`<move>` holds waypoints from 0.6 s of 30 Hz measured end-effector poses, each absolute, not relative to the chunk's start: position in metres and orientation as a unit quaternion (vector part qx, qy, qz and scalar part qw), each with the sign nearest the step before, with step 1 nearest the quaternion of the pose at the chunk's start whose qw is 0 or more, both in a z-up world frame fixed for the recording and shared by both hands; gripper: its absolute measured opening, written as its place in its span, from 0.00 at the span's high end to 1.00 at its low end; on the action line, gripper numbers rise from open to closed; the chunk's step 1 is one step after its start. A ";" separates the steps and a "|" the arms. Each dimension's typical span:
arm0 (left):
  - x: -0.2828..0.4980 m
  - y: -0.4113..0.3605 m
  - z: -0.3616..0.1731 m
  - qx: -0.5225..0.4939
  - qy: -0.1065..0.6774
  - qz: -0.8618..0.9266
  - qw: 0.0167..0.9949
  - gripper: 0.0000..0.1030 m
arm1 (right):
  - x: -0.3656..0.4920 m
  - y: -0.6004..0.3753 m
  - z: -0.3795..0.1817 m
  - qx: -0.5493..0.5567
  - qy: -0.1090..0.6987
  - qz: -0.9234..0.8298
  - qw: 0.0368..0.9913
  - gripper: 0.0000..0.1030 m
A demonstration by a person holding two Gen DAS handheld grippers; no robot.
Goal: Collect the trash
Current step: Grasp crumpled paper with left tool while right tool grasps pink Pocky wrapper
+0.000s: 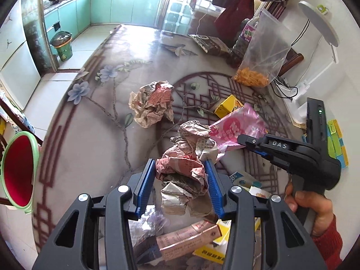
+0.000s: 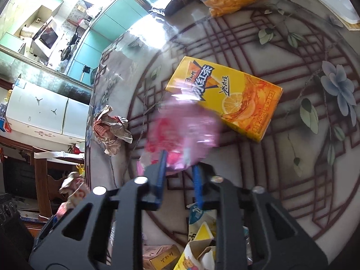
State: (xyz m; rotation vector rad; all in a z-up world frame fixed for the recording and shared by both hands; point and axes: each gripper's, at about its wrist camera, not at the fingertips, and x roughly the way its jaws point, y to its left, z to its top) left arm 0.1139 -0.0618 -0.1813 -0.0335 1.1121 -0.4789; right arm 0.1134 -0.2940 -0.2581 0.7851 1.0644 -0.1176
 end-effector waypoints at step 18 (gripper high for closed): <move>0.075 -0.015 -0.132 -0.027 0.470 -0.207 0.858 0.59 | 0.071 -0.255 -0.155 0.288 0.409 -0.029 0.866 0.95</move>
